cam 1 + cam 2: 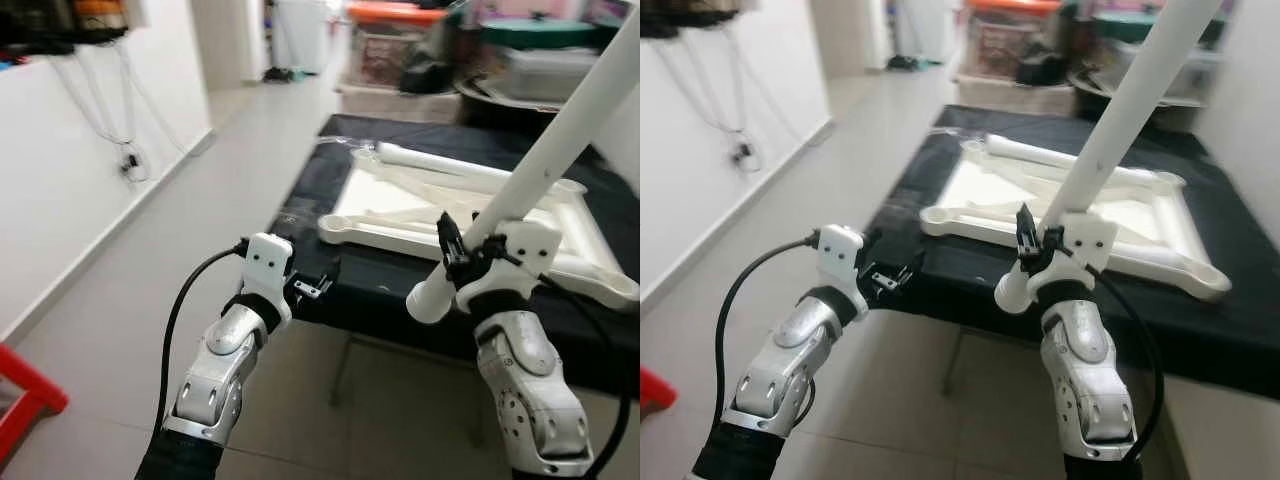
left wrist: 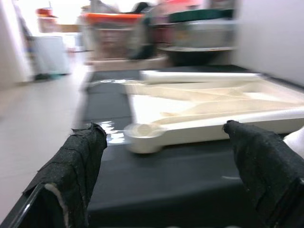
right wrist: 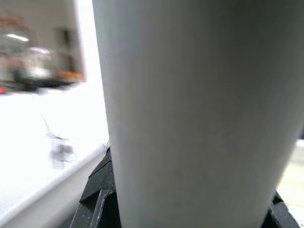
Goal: Building children table
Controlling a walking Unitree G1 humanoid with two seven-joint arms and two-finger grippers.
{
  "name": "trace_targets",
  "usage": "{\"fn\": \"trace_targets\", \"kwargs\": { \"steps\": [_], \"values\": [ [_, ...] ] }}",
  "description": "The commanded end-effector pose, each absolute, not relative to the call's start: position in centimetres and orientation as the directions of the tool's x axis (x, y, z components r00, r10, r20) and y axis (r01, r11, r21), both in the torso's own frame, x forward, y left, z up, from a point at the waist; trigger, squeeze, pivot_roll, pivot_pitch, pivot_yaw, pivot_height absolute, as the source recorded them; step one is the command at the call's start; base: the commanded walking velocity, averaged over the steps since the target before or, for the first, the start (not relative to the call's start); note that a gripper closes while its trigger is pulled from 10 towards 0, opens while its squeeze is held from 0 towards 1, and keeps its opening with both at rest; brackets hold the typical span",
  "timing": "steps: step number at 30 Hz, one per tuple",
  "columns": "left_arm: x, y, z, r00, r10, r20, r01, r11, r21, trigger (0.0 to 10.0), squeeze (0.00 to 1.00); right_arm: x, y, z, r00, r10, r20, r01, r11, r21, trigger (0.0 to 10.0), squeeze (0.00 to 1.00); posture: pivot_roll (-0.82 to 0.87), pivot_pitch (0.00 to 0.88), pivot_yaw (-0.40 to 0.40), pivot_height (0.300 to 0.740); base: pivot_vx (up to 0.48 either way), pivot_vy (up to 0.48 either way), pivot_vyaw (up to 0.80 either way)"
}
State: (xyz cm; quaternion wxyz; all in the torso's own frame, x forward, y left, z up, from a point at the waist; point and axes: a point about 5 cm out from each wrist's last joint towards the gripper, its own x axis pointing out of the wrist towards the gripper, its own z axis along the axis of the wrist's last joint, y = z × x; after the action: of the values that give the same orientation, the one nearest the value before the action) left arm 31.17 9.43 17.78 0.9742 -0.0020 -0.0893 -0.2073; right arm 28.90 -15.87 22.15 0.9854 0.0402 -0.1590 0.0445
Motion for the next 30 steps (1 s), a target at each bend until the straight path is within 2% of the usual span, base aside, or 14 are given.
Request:
{"fn": "trace_targets", "kwargs": {
  "steps": [1,14,18,23,24,27,30],
  "values": [
    [31.3,8.9,17.7,0.897,-0.408,0.174,0.409,0.912,0.029,10.0,0.0,28.7,-16.4,22.1,0.944,0.06,0.323,-0.085,0.994,0.063,10.0,0.0,0.13,0.0,-0.057,0.74,0.48,0.0,0.0],
    [31.8,9.3,17.9,0.908,-0.378,0.182,0.38,0.924,0.026,10.0,0.0,28.7,-16.4,22.5,0.935,0.062,0.35,-0.091,0.993,0.069,10.0,0.0,0.13,0.0,-0.061,0.74,0.48,0.0,0.0],
    [32.0,9.5,18.0,0.915,-0.361,0.183,0.364,0.931,0.016,10.0,0.0,28.8,-16.9,23.5,0.924,0.047,0.381,-0.086,0.992,0.087,10.0,0.0,0.13,0.0,-0.059,0.74,0.0,0.0,0.0],
    [32.0,9.7,17.8,0.921,-0.352,0.167,0.355,0.935,0.013,10.0,0.0,29.1,-17.1,24.4,0.912,0.093,0.4,-0.145,0.984,0.102,10.0,0.0,0.12,0.0,-0.063,0.74,0.0,0.0,0.0],
    [31.7,9.4,17.6,0.913,-0.375,0.162,0.377,0.926,0.023,10.0,0.0,29.4,-16.7,24.0,0.913,0.166,0.373,-0.216,0.972,0.096,10.0,0.0,0.13,0.0,-0.069,0.74,0.0,0.0,0.0],
    [31.4,9.3,17.4,0.906,-0.391,0.159,0.391,0.92,0.031,10.0,0.0,29.6,-16.5,23.6,0.913,0.209,0.351,-0.256,0.962,0.093,10.0,0.0,0.13,0.0,-0.069,0.74,0.0,0.0,0.0],
    [30.2,8.8,16.4,0.867,-0.484,0.124,0.487,0.873,0.003,10.0,0.0,29.9,-15.4,22.7,0.874,0.39,0.288,-0.437,0.891,0.119,10.0,0.0,0.14,0.0,-0.075,0.74,0.0,0.0,0.0]
  ]
}}
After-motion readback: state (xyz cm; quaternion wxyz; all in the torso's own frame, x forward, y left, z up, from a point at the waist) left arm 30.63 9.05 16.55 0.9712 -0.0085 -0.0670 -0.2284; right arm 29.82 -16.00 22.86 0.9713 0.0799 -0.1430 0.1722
